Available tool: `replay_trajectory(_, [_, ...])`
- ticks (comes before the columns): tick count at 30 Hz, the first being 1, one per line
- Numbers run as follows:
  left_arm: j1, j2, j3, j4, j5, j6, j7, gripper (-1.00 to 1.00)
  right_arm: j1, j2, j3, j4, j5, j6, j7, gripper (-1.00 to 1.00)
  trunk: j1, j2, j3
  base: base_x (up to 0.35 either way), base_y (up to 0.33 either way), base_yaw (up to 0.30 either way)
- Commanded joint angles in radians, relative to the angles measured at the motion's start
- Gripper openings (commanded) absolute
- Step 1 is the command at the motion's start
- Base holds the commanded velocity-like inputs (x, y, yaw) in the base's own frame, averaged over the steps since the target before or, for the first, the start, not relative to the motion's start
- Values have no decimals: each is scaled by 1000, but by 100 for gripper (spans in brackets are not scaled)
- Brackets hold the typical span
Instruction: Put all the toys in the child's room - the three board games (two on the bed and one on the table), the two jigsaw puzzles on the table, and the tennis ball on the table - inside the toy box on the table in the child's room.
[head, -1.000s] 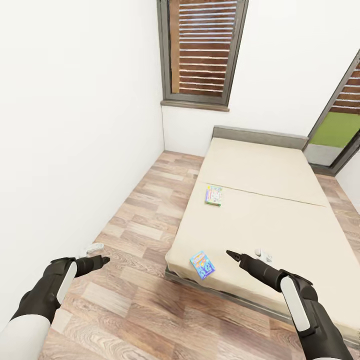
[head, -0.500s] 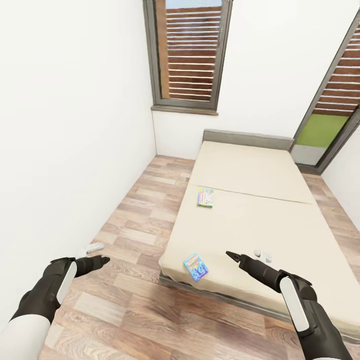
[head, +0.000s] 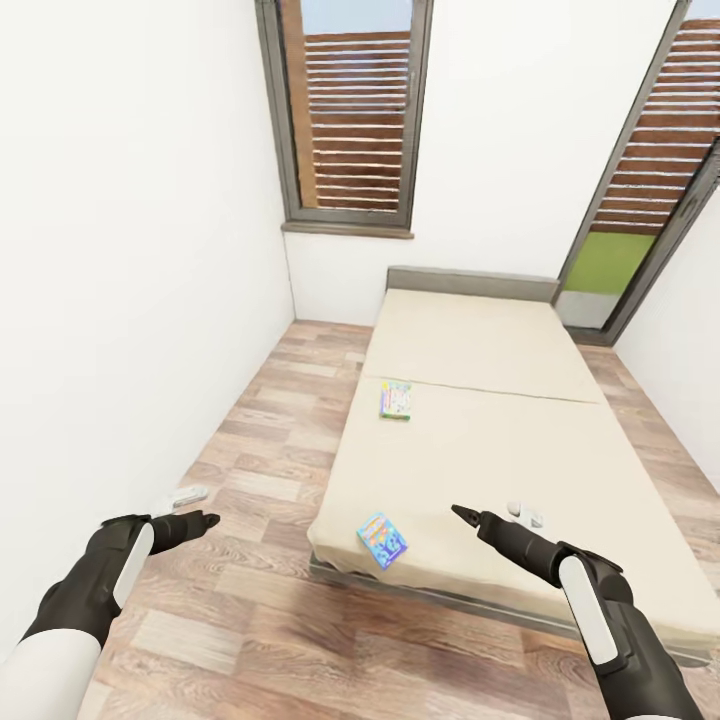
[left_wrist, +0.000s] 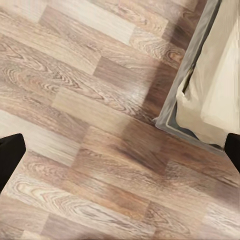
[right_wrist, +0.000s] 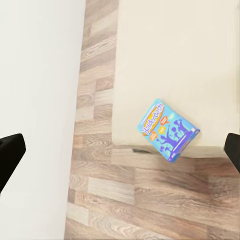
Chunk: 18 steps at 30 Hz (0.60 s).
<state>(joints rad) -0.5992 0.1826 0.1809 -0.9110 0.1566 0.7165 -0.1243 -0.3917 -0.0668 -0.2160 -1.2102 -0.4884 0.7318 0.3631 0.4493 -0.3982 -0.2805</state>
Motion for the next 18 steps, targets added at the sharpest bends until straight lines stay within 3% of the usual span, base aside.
replay_trajectory(1, [-1, 0, 2, -1, 5, 6, -2, 100, -1, 0, -2, 0, 0, 6, 4, 100, 1, -2, 0, 52, 25, -146])
replay_trajectory(18, [-1, 0, 2, -2, 5, 6, -2, 100, -1, 1, -2, 12, 2, 6, 4, 100, 1, -2, 27, 86, 5, -146])
